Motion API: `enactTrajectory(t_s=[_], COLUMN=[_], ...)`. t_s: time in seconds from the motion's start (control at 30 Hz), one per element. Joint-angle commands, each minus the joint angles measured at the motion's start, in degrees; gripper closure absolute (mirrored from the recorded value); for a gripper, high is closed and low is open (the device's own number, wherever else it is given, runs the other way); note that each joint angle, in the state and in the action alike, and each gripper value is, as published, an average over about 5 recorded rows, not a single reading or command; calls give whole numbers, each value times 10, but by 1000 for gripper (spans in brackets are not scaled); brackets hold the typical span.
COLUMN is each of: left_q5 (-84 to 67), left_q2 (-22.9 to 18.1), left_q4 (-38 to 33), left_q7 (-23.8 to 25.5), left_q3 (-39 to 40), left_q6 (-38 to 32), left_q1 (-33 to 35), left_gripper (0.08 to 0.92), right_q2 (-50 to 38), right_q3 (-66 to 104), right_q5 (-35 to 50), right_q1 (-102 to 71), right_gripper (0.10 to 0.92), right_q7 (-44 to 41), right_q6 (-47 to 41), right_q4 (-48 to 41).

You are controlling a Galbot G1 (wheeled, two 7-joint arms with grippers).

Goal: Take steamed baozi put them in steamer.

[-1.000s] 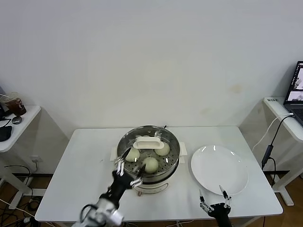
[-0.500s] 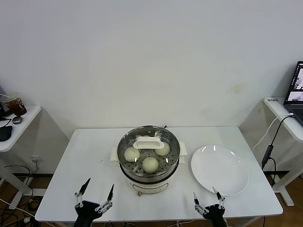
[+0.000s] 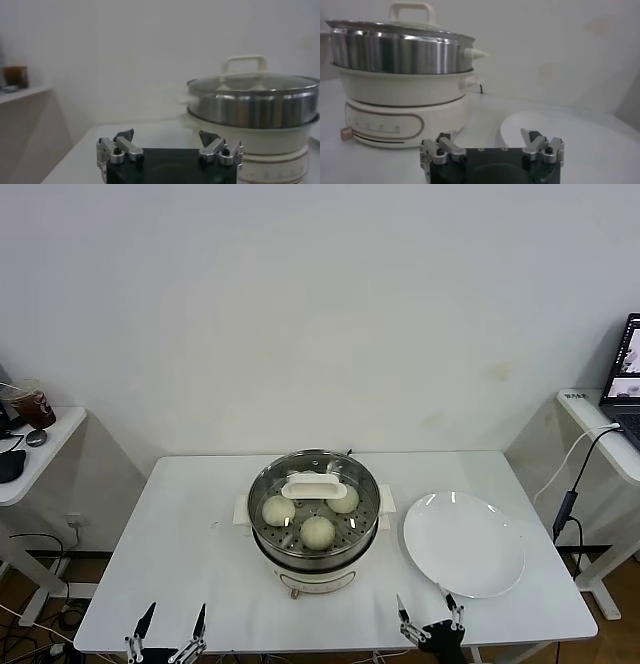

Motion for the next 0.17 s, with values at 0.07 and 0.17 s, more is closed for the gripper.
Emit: enactTrajectory(t_s=[0.07, 0.17], left_q5=[-34, -34], left_q2=[-11, -9], left_q4=[35, 36], left_q7=[9, 13], left_q3=[-20, -21], left_q6=[-24, -23], left_q1=[14, 15], left_gripper=[177, 177], right_q2=[-8, -10], right_q3=[0, 3], right_q5=[11, 13], right_q1=[-15, -18], right_gripper=[203, 203], right_q7=[-2, -2], right_q6=[-3, -3], right_q4=[16, 18])
